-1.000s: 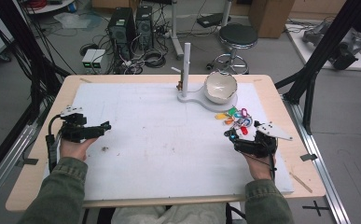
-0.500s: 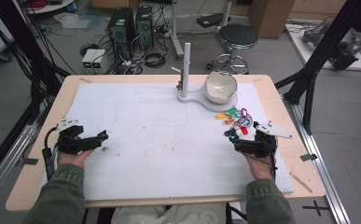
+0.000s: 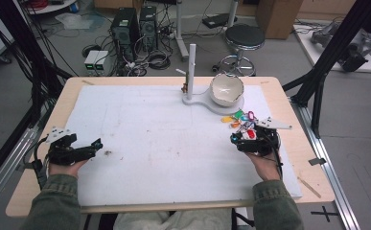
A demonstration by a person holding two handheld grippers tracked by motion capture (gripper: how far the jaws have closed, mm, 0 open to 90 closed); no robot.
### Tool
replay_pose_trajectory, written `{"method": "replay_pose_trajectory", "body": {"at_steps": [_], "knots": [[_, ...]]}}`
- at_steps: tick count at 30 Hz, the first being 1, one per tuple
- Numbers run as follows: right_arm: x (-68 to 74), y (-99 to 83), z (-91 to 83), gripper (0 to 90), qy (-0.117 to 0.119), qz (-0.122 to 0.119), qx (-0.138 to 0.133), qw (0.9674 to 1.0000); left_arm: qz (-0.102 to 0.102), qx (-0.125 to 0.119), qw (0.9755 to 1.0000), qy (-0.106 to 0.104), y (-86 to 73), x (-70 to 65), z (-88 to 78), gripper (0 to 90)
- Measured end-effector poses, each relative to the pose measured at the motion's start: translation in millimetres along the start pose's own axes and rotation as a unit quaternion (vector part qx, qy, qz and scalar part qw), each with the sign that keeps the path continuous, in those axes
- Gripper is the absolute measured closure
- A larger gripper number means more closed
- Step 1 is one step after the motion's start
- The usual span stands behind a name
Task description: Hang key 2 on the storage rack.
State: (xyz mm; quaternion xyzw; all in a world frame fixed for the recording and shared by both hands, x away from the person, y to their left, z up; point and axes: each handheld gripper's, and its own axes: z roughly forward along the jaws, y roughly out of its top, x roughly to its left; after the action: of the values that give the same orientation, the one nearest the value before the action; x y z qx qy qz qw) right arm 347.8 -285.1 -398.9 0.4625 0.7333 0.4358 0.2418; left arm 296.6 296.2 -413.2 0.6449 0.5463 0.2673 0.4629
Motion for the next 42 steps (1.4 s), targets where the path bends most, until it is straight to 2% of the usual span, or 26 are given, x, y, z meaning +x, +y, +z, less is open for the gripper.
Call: {"method": "replay_pose_trajectory", "body": {"at_steps": [6, 11, 15, 19, 25, 33, 35, 38, 42], "knots": [[-5.2, 6.2, 4.6, 0.8, 0.005, 0.005, 0.02, 0.9998, 0.002, -0.002, 1.0, 0.007, -1.2, 1.4, -2.1, 1.6], [-11.7, 14.3, 5.9, 0.8, -0.008, 0.001, 0.035, 0.9993, -0.002, -0.002, 1.0, 0.009, -0.5, 3.0, -1.2, 1.7], [-18.8, 20.6, 13.6, 0.8, -0.012, 0.0, 0.055, 0.9984, 0.007, 0.005, 1.0, 0.002, -0.7, 0.5, 1.2, 1.7], [-22.3, 27.7, 19.3, 0.9, -0.011, 0.015, 0.06, 0.998, 0.011, 0.009, 0.9999, -0.001, -0.8, -0.1, 2.9, 1.7], [-34.3, 37.5, 26.9, 0.8, -0.015, 0.035, 0.071, 0.9968, 0.001, 0.009, 1.0, 0.003, -0.2, 1.3, 7.0, 1.7], [-40.0, 51.5, 33.2, 0.9, -0.02, 0.026, 0.085, 0.9959, 0.002, 0.017, 0.9999, -0.002, -0.7, -0.6, 9.8, 1.7], [-40.2, 55.0, 35.7, 0.8, -0.015, 0.019, 0.092, 0.9955, -0.001, 0.015, 0.9999, -0.003, -0.5, -0.9, 9.8, 1.7], [-39.1, 58.6, 39.8, 0.9, 0.007, 0.012, 0.097, 0.9952, 0.0, 0.013, 0.9999, -0.002, -0.5, -1.7, 10.0, 1.7], [-38.9, 61.6, 47.4, 0.9, 0.011, -0.006, 0.114, 0.9934, 0.002, 0.016, 0.9999, -0.003, -0.6, -2.0, 10.6, 1.7]]}}
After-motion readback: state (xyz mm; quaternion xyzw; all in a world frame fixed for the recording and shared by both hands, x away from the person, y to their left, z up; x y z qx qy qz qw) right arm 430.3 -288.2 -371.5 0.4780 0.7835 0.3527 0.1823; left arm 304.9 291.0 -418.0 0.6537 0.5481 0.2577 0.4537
